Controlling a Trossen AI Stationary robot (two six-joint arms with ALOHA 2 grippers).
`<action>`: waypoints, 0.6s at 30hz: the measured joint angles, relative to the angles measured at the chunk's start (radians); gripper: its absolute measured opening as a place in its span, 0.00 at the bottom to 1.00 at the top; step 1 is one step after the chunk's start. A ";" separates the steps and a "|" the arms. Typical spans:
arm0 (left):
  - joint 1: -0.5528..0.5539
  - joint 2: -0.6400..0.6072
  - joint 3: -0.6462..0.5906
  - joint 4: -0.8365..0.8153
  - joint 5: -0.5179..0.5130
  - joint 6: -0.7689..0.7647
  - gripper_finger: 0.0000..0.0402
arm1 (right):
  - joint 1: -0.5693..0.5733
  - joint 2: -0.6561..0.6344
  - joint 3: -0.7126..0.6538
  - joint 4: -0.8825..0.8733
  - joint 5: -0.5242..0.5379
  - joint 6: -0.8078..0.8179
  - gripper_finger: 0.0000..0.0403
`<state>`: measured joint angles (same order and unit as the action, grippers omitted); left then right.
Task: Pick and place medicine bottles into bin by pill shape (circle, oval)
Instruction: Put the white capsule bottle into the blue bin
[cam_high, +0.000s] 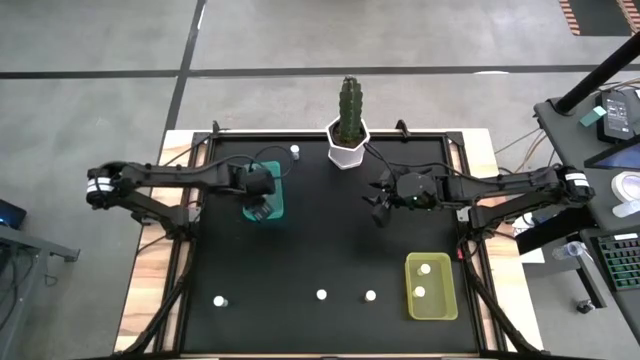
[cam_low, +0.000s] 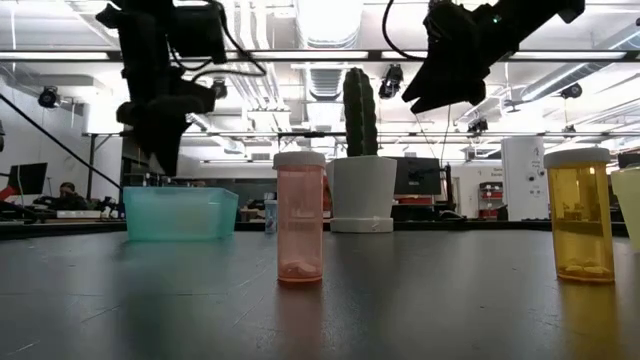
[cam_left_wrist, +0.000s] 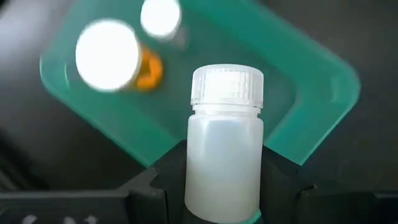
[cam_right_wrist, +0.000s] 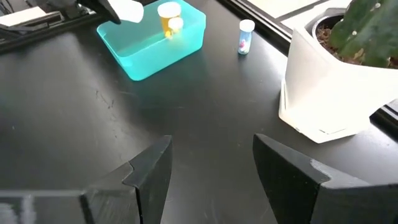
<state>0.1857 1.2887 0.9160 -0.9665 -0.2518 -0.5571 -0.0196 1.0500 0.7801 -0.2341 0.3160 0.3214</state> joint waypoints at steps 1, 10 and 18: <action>0.006 0.011 0.010 -0.025 0.015 -0.012 0.32 | 0.000 0.000 -0.002 -0.001 0.000 0.000 0.53; 0.017 0.120 0.086 -0.141 0.036 -0.010 0.32 | 0.000 0.000 -0.011 0.000 0.000 -0.026 0.53; 0.044 0.201 0.108 -0.141 0.007 -0.038 0.32 | 0.000 0.000 -0.015 -0.001 0.000 -0.026 0.53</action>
<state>0.2293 1.4900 1.0243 -1.1078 -0.2446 -0.5952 -0.0196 1.0500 0.7650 -0.2352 0.3158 0.2951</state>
